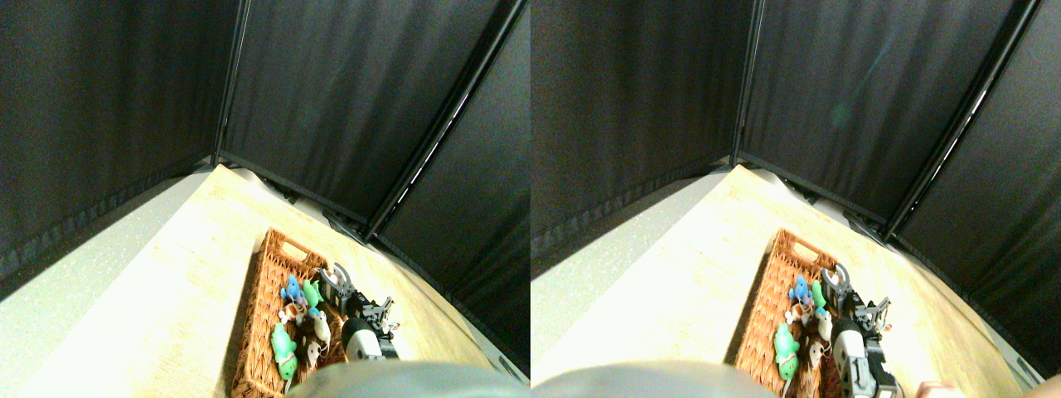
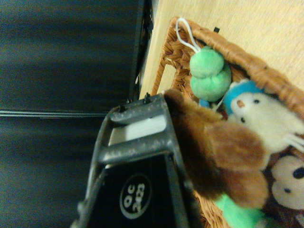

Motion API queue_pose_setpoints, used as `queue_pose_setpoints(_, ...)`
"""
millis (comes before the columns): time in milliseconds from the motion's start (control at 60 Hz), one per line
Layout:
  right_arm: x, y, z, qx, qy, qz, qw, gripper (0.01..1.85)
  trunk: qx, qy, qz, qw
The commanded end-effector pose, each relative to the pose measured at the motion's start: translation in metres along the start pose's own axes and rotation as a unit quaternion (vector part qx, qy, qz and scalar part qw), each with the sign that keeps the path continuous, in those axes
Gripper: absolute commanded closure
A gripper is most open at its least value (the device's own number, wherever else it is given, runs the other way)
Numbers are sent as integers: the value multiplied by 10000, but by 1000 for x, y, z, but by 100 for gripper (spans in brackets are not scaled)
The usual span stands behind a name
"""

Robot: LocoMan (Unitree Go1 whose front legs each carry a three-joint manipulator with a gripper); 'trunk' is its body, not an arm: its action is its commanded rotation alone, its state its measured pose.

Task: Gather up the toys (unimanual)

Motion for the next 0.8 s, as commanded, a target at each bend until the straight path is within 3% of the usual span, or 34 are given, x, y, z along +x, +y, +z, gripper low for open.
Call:
queue_pose_setpoints(17, 1, 2, -1, -9, 19, 21, 10000, 180, -23, 41, 103, 9999)
queue_pose_setpoints(83, 1, 1, -1, 105, 81, -147, 9998, 178, -15, 44, 108, 9999)
queue_pose_setpoints(100, 1, 1, 0, 92, 105, -220, 9997, 169, -15, 44, 108, 9999)
queue_pose_setpoints(117, 0, 0, 0, 135, 204, -237, 9994, 144, -10, 46, 114, 9999)
queue_pose_setpoints(133, 0, 0, 0, 135, 204, -237, 9994, 144, -10, 46, 114, 9999)
queue_pose_setpoints(183, 0, -2, 3, 195, 372, -295, 9987, 107, -1, 53, 116, 9999)
queue_pose_setpoints(250, 2, -4, 5, 243, 523, -246, 9980, 86, 5, 50, 120, 9999)
queue_pose_setpoints(400, 1, -3, 10, 250, 537, -169, 9981, 89, 37, 49, 105, 9999)
queue_pose_setpoints(500, 0, -3, 16, 182, 360, -127, 9991, 91, 91, 60, 53, 9999)
queue_pose_setpoints(667, -2, -6, 38, 78, -85, -9, 9999, 101, 233, 115, -43, 9997)
queue_pose_setpoints(717, -4, -11, 52, 132, -444, 51, 9989, 102, 300, 135, -98, 9994)
queue_pose_setpoints(800, -5, -20, 71, 146, -744, 58, 9971, 109, 416, 188, -202, 9988)
